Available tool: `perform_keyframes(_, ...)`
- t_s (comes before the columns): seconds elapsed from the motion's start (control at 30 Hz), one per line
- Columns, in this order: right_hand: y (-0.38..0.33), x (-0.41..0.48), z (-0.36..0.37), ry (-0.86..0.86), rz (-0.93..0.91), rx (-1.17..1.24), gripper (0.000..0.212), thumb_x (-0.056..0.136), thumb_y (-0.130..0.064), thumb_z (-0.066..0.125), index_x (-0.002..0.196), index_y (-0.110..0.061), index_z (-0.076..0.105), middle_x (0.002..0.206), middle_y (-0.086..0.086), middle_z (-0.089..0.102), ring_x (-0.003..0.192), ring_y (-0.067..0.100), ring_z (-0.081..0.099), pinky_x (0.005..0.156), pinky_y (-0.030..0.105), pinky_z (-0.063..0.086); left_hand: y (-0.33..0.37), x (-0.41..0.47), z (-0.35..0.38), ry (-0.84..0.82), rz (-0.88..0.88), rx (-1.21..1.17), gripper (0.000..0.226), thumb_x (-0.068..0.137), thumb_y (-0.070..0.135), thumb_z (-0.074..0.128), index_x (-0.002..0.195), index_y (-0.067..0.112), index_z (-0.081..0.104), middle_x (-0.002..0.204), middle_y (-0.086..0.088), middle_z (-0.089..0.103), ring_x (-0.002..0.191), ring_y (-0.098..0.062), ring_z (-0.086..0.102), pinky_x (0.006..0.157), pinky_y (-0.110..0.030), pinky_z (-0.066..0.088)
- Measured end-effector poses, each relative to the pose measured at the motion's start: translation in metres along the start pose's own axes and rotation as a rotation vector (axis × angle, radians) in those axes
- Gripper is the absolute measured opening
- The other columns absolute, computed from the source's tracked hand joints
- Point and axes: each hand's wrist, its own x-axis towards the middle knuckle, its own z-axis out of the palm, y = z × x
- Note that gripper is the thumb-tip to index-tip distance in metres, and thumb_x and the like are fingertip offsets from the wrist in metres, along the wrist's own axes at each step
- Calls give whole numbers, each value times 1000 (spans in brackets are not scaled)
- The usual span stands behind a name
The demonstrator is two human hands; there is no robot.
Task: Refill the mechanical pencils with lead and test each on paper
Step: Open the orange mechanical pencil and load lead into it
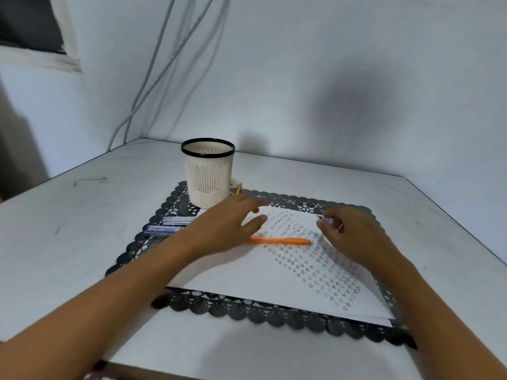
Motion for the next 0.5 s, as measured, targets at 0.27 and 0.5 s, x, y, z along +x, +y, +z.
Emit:
perform_keyframes(0.27, -6, -1, -2, 84, -35, 27, 30, 90, -33, 54, 108, -12, 64, 93, 6, 67, 74, 14, 56, 71, 24, 42, -48, -27, -54, -112, -191, 173, 25, 92, 31, 49, 114, 23, 56, 109, 5, 54, 98, -13, 52, 83, -25, 41)
perform_keyframes(0.5, -11, -4, -5, 134, -63, 47, 28, 90, -32, 56, 104, -11, 66, 87, 6, 65, 73, 17, 57, 71, 29, 48, -71, -54, -56, -105, -258, 187, 22, 91, 26, 51, 111, 20, 59, 101, 7, 54, 95, -11, 51, 74, -20, 36)
